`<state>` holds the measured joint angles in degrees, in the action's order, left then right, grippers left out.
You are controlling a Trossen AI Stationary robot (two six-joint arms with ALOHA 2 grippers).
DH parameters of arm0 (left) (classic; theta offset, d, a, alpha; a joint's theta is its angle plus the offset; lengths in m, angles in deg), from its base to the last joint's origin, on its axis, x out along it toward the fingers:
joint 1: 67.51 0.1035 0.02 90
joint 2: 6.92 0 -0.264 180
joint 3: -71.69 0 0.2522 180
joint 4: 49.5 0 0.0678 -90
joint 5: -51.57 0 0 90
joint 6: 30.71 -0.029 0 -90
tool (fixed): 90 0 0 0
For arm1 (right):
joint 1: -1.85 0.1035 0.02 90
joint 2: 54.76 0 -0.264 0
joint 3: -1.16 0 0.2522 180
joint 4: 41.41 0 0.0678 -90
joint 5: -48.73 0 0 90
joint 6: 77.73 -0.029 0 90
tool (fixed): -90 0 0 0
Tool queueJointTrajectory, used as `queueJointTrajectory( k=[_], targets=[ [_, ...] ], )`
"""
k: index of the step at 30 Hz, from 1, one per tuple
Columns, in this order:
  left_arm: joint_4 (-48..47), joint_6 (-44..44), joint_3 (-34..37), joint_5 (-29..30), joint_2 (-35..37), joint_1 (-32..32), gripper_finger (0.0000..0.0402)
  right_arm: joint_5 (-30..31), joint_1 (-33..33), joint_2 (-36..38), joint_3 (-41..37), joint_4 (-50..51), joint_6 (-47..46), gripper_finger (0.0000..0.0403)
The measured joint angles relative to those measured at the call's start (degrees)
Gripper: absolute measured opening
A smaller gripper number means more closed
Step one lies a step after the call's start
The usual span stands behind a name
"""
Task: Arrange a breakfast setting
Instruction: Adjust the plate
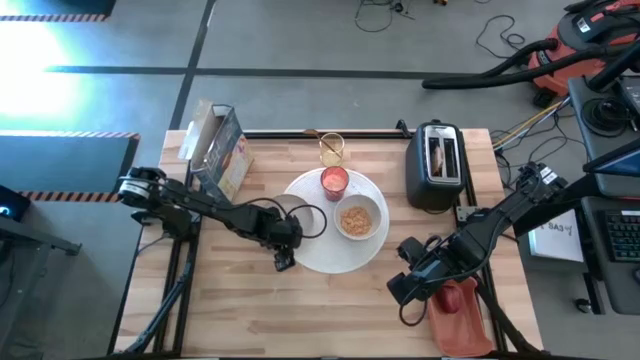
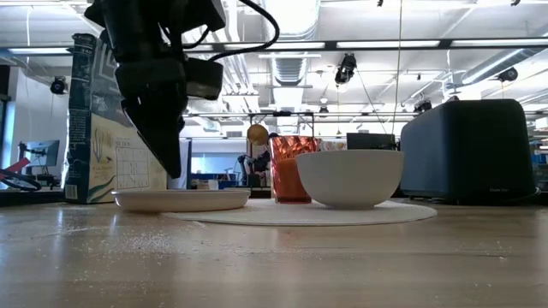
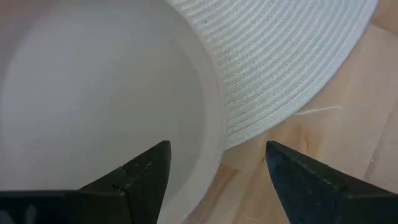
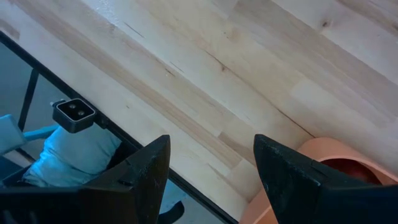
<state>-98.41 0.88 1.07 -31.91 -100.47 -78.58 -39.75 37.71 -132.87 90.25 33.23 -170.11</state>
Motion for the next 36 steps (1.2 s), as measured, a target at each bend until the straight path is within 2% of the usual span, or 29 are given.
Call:
queueJointTrajectory(
  k=[7,14,19,25,36],
  targets=[
    [1.28,-2.89,0.00,2.05,-0.78,0.04,0.0247,0.00,0.00,0.00,0.00,-0.03,0.00,0.0221],
    [3.28,-5.42,0.02,2.14,-5.72,0.07,0.0243,0.00,0.00,0.00,0.00,-0.22,0.00,0.0221],
    [3.66,-5.56,-0.12,6.38,-7.21,0.10,0.0227,-0.01,0.00,0.00,0.00,-0.33,0.00,0.0221],
    [4.05,-5.18,-0.16,7.06,-8.70,0.22,0.0186,0.00,0.00,0.00,0.00,-0.33,0.00,0.0221],
    [5.19,-5.20,-0.39,6.81,-9.11,0.22,0.0080,0.00,0.00,0.00,0.00,-0.35,0.00,0.0221]
  ],
)
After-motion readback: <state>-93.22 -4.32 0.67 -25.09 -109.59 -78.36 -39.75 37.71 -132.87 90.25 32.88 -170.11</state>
